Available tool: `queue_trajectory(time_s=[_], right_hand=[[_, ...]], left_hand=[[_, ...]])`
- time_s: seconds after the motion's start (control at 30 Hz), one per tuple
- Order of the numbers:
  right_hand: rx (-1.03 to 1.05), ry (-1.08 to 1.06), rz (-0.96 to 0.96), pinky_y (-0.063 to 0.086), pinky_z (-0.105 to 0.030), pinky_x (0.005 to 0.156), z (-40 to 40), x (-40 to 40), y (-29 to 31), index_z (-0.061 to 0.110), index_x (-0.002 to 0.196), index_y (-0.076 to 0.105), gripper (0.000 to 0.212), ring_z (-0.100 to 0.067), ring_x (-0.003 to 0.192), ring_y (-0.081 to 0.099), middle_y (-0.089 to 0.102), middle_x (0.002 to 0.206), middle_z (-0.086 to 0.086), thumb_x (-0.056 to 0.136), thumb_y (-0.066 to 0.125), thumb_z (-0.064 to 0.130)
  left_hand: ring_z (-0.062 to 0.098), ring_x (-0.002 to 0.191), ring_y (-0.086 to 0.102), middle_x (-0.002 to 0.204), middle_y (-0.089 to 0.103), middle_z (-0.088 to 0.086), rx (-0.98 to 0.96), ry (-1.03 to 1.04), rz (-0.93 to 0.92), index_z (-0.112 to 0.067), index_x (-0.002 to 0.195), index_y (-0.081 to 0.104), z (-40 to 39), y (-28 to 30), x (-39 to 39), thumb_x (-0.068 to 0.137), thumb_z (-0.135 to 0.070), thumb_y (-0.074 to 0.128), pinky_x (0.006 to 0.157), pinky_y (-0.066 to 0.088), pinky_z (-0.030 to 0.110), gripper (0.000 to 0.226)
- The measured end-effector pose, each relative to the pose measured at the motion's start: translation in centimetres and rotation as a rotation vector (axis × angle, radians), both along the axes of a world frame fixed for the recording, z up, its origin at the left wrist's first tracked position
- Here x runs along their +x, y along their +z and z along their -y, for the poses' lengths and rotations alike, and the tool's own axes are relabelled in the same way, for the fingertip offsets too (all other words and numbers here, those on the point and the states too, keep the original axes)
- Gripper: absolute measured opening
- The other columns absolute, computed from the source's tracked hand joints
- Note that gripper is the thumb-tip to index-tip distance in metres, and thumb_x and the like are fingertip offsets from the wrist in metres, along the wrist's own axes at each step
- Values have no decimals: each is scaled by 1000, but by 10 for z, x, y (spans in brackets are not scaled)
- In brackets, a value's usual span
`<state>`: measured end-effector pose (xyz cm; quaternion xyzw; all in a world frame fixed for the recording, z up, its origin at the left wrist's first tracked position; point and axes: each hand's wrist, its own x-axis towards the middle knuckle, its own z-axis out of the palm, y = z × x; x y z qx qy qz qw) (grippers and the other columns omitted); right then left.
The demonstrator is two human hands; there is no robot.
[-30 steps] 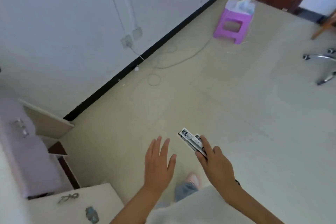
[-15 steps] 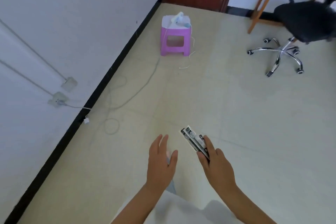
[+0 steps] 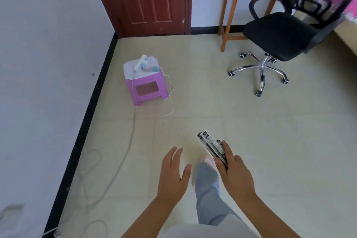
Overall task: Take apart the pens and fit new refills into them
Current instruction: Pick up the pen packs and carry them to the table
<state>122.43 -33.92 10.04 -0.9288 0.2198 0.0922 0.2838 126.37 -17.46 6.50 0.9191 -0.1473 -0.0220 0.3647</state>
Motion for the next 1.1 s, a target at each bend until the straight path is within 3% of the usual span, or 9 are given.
queue_trajectory(time_s=[0.1,0.27,0.4,0.53,0.6,0.67,0.83,0.97,1.1], right_hand=[[-7,-2,27,32,-23,49,39,73,-1,31,140,8,55,-19,65,44,42,86,-2,92,33,42],[-35,-22,32,36,-26,57,108,185,10,31,140,8,55,-20,67,45,42,87,-2,92,31,43],[-24,-55,39,37,-28,57,150,270,15,32,140,8,54,-20,67,45,43,87,-2,92,32,42],[2,-67,71,35,-28,58,178,360,12,31,139,11,53,-20,68,45,45,87,-4,92,33,41],[11,-96,71,35,-28,58,193,408,8,31,139,12,53,-19,68,45,46,87,-4,92,33,40],[19,-128,71,36,-29,58,207,456,5,31,139,12,53,-19,68,45,46,87,-4,92,33,41],[28,-245,66,36,-30,59,243,558,14,32,139,12,52,-21,67,46,47,86,-5,92,32,41],[35,-336,57,36,-30,59,282,620,17,32,139,13,52,-21,67,45,46,86,-4,92,32,41],[49,-388,25,35,-28,58,332,677,8,34,139,11,52,-20,67,46,47,85,-4,92,31,42]], left_hand=[[6,120,26,131,47,18,-32,10,-21,-2,125,49,41,-1,75,86,-66,13,100,16,39,83],[16,114,35,119,56,23,-18,-5,34,3,116,55,106,2,193,92,-57,18,95,27,44,75],[14,116,31,125,52,21,-67,28,-12,1,120,52,140,8,275,87,-65,15,102,20,40,82],[16,110,36,116,58,21,-66,4,51,-12,117,47,168,-3,366,92,-57,19,99,25,18,58],[16,108,38,113,60,21,-19,-23,28,-7,114,53,182,-7,417,93,-56,17,93,37,31,64],[15,110,37,116,58,21,-11,-27,5,0,113,57,196,-6,467,90,-60,15,94,32,43,77],[9,118,26,129,47,13,-52,-135,-57,0,121,52,238,11,590,82,-71,13,103,21,38,90],[2,118,24,131,44,13,-46,-205,-89,-1,123,49,287,16,673,81,-63,22,104,19,21,79],[17,110,37,114,58,24,-34,-284,-19,-10,115,47,346,8,743,92,-56,18,97,18,16,59]])
